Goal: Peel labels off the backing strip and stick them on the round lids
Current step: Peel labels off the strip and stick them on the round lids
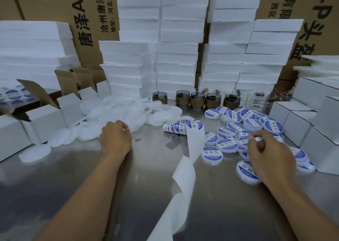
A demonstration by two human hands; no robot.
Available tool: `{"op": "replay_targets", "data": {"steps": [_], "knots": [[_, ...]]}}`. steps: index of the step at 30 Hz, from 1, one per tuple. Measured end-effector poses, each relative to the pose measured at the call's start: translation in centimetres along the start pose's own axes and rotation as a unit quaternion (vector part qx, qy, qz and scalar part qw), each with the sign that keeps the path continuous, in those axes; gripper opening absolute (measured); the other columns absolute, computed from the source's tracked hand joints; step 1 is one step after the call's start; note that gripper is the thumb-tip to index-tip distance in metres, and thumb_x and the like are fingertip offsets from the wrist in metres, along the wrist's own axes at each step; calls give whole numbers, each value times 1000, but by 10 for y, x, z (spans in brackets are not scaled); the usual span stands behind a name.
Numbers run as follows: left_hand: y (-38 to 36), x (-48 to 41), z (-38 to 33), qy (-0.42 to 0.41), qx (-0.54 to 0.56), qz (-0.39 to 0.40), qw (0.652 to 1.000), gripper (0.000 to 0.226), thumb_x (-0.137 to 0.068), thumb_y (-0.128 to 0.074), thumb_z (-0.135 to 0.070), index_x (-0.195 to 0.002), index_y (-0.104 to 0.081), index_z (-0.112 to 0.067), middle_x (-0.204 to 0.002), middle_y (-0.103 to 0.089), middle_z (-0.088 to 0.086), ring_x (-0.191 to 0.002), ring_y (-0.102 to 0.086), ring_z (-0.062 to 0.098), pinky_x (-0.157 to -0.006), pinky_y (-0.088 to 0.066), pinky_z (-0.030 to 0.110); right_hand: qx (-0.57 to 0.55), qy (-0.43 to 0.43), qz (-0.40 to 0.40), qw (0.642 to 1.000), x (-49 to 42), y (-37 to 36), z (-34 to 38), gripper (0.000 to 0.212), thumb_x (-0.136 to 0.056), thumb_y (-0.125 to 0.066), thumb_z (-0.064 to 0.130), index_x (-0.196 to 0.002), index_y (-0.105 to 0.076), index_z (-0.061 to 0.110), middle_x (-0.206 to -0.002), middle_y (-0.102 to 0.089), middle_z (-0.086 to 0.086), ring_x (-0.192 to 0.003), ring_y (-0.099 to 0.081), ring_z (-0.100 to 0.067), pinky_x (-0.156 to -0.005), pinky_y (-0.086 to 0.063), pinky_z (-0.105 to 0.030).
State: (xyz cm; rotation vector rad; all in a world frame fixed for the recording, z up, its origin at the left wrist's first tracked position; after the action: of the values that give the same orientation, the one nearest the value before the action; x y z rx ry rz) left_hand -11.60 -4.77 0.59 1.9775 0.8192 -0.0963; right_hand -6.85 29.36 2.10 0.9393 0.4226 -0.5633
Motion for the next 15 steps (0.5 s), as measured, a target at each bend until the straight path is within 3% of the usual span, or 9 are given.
{"op": "replay_targets", "data": {"steps": [5, 10, 13, 15], "knots": [[0, 0, -1, -14, 5, 2, 1000, 17, -91, -51, -11, -95, -67, -7, -102, -63, 14, -98, -55, 34, -83, -43, 41, -3, 4, -8, 1000, 1, 1, 0, 15, -92, -48, 23, -98, -60, 15, -64, -56, 0, -67, -51, -24, -60, -34, -31], [11, 10, -24, 1, 233, 8, 972, 17, -93, -53, -13, -78, -60, -13, -91, -63, 1, -84, -53, 16, -77, -38, 26, 3, 14, -11, 1000, 2, 1, 4, 15, -92, -50, 21, -99, -61, 13, -69, -61, -4, -68, -53, -25, -60, -34, -31], [18, 25, -43, 35, 405, 95, 909, 20, -94, -54, -19, -75, -61, -18, -80, -60, -5, -78, -54, 12, -78, -43, 30, 13, 42, -17, 999, 4, 2, 12, 17, -91, -51, 21, -100, -62, 13, -72, -65, -7, -70, -56, -27, -60, -37, -30], [21, 37, -55, 64, 532, 180, 825, 16, -96, -52, -18, -84, -63, -17, -85, -65, -4, -83, -59, 11, -80, -45, 27, 2, 73, -28, 997, 9, 3, 22, 14, -90, -55, 18, -98, -64, 12, -72, -65, -7, -69, -57, -26, -60, -38, -30]]}}
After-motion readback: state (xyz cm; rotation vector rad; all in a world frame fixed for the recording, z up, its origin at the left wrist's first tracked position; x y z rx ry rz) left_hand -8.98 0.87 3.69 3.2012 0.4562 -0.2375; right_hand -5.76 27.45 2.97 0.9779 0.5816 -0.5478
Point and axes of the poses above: each hand's wrist, its own x-axis away from the middle knuckle, its own y-axis out of the back of the hand, z = x × y, the point moved 1 cm from there along -x, towards the middle knuckle
